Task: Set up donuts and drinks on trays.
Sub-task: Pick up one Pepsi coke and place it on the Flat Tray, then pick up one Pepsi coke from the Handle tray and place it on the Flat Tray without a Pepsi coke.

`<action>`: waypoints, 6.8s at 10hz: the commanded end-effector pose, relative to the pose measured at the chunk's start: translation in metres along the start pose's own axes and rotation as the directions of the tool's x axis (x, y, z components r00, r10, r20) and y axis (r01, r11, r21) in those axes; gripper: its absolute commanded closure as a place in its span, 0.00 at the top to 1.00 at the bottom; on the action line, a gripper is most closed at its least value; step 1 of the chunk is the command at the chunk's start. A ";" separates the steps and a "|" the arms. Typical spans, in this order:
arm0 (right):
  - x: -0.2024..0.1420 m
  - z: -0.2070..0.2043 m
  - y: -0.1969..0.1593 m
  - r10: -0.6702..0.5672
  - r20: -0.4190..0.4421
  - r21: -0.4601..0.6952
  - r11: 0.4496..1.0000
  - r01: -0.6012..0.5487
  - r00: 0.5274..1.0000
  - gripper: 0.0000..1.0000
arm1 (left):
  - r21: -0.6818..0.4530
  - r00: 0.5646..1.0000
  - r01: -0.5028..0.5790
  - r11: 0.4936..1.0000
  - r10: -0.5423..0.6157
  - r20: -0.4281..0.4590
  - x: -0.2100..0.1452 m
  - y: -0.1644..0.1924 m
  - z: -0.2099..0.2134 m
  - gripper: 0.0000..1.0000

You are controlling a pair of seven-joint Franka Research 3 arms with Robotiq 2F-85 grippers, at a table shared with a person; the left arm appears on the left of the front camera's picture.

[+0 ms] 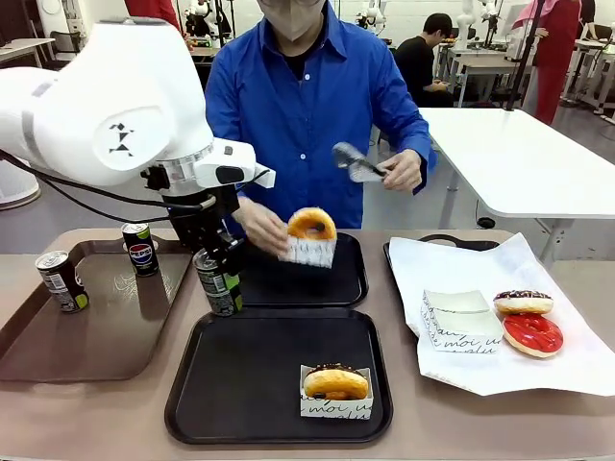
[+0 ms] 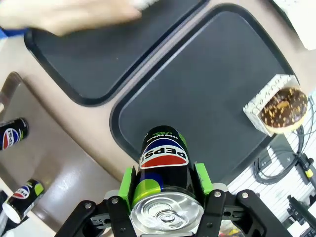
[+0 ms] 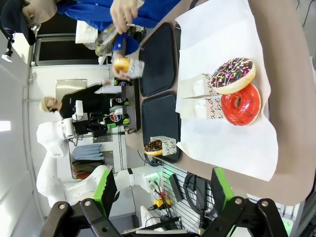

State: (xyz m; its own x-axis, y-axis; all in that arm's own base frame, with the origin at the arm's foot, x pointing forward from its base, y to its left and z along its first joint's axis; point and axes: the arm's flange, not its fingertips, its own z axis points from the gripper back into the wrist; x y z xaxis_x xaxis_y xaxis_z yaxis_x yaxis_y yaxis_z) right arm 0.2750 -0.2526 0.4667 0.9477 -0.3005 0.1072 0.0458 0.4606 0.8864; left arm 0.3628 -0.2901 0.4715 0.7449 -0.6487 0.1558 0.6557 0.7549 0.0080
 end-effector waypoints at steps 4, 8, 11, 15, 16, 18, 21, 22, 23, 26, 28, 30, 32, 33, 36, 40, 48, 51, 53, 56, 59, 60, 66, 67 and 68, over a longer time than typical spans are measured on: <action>-0.001 0.000 0.000 0.001 -0.005 0.005 1.000 -0.001 1.000 1.00 | -0.048 0.998 0.014 0.999 -0.017 -0.055 -0.004 0.002 0.033 0.58; -0.001 0.000 0.000 0.001 -0.005 0.005 1.000 -0.001 1.000 1.00 | 0.026 0.995 0.063 0.998 -0.065 0.078 -0.103 -0.016 0.116 0.58; -0.001 0.000 0.000 0.001 -0.005 0.005 1.000 -0.001 1.000 1.00 | 0.007 0.997 0.071 0.997 -0.071 0.037 -0.093 -0.001 0.113 0.58; -0.001 0.000 0.000 0.001 -0.005 0.005 1.000 -0.001 1.000 1.00 | 0.012 0.999 0.025 1.000 -0.026 0.043 -0.101 0.003 0.110 0.58; -0.001 0.000 0.000 0.001 -0.005 0.005 1.000 -0.001 1.000 1.00 | 0.009 0.998 0.026 1.000 -0.027 0.049 -0.094 0.007 0.108 0.58; -0.001 0.000 0.000 0.001 -0.005 0.005 1.000 -0.001 1.000 1.00 | 0.029 0.995 0.046 0.999 -0.048 0.088 -0.064 0.002 0.080 0.58; -0.001 0.000 0.000 0.001 -0.005 0.005 1.000 -0.001 1.000 1.00 | 0.092 1.000 -0.004 0.996 0.003 0.011 -0.032 -0.004 -0.001 0.58; -0.001 0.000 0.000 0.001 -0.005 0.005 1.000 -0.001 1.000 1.00 | 0.053 0.999 -0.028 0.998 0.029 -0.025 -0.026 -0.001 -0.023 0.58; -0.001 0.000 0.000 0.001 -0.005 0.005 1.000 -0.001 1.000 1.00 | 0.018 0.998 -0.051 0.999 0.051 -0.046 -0.022 0.003 -0.038 0.58; -0.001 0.000 0.000 0.001 -0.005 0.005 1.000 -0.001 1.000 1.00 | -0.019 0.997 -0.077 0.997 0.077 -0.028 -0.019 0.008 -0.060 0.58; -0.001 0.000 0.000 0.001 -0.005 0.005 1.000 -0.001 1.000 1.00 | -0.042 0.993 -0.082 0.996 0.079 -0.083 -0.015 0.014 -0.073 0.58; -0.001 0.000 0.000 0.001 -0.005 0.005 1.000 -0.001 1.000 1.00 | -0.055 0.991 -0.080 0.995 0.073 -0.115 -0.015 0.015 -0.080 0.58; -0.001 0.000 0.000 0.001 -0.005 0.005 1.000 -0.001 1.000 1.00 | -0.066 0.992 -0.072 0.995 0.064 -0.111 -0.016 0.013 -0.081 1.00; -0.001 0.000 0.000 0.001 -0.005 0.005 1.000 -0.001 1.000 1.00 | -0.064 0.993 -0.069 0.996 0.062 -0.100 -0.015 0.013 -0.074 1.00; -0.001 0.000 0.000 0.001 -0.005 0.005 1.000 -0.001 1.000 1.00 | -0.059 0.993 -0.027 0.998 0.020 -0.112 -0.020 0.007 -0.042 0.90; -0.001 0.000 0.000 0.001 -0.005 0.005 1.000 -0.001 1.000 1.00 | 0.034 0.995 -0.023 0.999 0.026 -0.092 -0.053 0.001 0.016 1.00; -0.001 0.000 0.000 0.001 -0.005 0.005 1.000 -0.001 1.000 1.00 | 0.046 0.998 -0.050 0.998 0.052 -0.043 -0.071 0.000 0.039 1.00; -0.001 0.000 0.000 0.001 -0.005 0.005 1.000 -0.001 1.000 1.00 | 0.046 0.998 -0.050 0.998 0.052 -0.043 -0.071 0.000 0.039 1.00; -0.001 0.000 0.000 0.001 -0.005 0.005 1.000 -0.001 1.000 1.00 | 0.046 0.998 -0.050 0.998 0.052 -0.043 -0.071 0.000 0.039 1.00; -0.001 0.000 0.000 0.001 -0.005 0.005 1.000 -0.001 1.000 1.00 | 0.136 0.968 -0.251 0.958 0.247 0.049 -0.088 0.070 0.072 1.00; -0.001 0.000 0.000 0.001 -0.005 0.005 1.000 -0.001 1.000 1.00 | 0.124 0.897 -0.441 0.889 0.436 0.065 -0.134 0.169 0.107 1.00; -0.001 0.000 0.000 0.001 -0.005 0.005 1.000 -0.001 1.000 1.00 | 0.115 0.867 -0.497 0.860 0.496 0.045 -0.149 0.203 0.107 1.00; -0.001 0.000 0.000 0.001 -0.005 0.005 1.000 -0.001 1.000 1.00 | 0.093 0.848 -0.529 0.843 0.524 0.074 -0.169 0.216 0.109 1.00; -0.001 0.000 0.000 0.001 -0.005 0.005 1.000 -0.001 1.000 1.00 | 0.093 0.848 -0.529 0.843 0.524 0.074 -0.169 0.216 0.109 1.00; -0.001 0.000 0.000 0.001 -0.005 0.005 1.000 -0.001 1.000 1.00 | 0.093 0.848 -0.529 0.843 0.524 0.074 -0.169 0.216 0.109 1.00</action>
State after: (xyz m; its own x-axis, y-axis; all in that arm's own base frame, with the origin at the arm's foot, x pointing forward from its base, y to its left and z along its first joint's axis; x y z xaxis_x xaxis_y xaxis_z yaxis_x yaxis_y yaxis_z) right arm 0.2749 -0.2526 0.4668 0.9477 -0.3007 0.1065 0.0467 0.4610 0.8862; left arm 0.3651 -0.0093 0.5526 0.9668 -0.1570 0.2017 0.1559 0.9875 0.0215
